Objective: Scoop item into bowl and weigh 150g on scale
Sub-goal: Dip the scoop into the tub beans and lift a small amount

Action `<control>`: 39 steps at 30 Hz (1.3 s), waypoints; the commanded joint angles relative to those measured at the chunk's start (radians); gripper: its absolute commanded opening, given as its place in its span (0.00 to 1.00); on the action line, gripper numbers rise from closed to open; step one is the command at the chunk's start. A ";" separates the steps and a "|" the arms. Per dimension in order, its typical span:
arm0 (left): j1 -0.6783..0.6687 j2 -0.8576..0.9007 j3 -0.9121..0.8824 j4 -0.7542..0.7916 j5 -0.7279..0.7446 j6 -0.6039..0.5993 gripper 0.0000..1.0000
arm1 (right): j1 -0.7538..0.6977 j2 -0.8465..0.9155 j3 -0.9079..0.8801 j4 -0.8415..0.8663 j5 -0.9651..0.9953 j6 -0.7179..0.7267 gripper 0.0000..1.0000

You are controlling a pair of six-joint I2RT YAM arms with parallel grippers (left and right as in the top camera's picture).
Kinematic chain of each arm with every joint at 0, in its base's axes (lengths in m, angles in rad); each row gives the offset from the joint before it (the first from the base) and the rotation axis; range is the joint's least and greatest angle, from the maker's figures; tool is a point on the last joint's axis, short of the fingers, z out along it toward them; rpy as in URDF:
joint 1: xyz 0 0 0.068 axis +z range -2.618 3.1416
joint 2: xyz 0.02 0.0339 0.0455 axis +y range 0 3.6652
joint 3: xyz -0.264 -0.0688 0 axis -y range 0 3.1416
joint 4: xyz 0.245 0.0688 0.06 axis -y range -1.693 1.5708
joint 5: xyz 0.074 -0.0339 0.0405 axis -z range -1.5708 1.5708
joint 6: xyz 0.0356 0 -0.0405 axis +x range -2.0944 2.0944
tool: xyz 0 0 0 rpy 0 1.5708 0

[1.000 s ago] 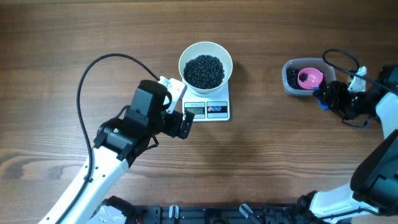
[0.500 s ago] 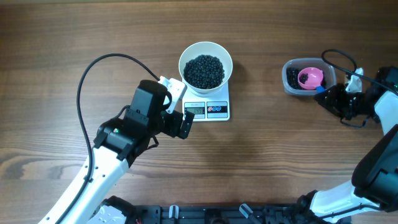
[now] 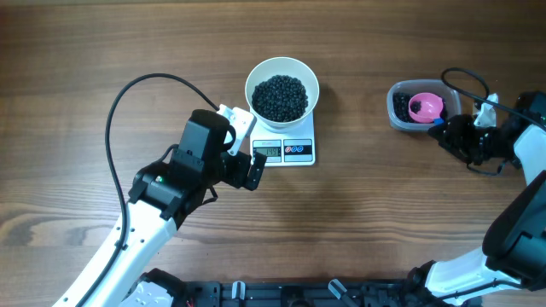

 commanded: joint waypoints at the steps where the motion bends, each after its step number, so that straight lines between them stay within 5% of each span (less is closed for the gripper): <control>1: 0.000 -0.008 0.001 0.003 0.012 0.019 1.00 | 0.000 -0.027 0.020 0.007 -0.009 -0.003 0.39; 14: 0.000 -0.008 0.001 0.003 0.012 0.019 1.00 | 0.000 -0.027 0.020 0.047 -0.061 0.001 0.45; 17: 0.000 -0.008 0.001 0.003 0.012 0.019 1.00 | 0.000 -0.027 0.020 0.048 -0.061 0.002 0.16; 30: 0.000 -0.008 0.001 0.003 0.012 0.019 1.00 | 0.000 -0.099 0.074 0.004 -0.126 -0.002 0.15; 39: 0.000 -0.008 0.001 0.003 0.012 0.019 1.00 | 0.000 -0.129 0.074 -0.002 -0.151 -0.001 0.04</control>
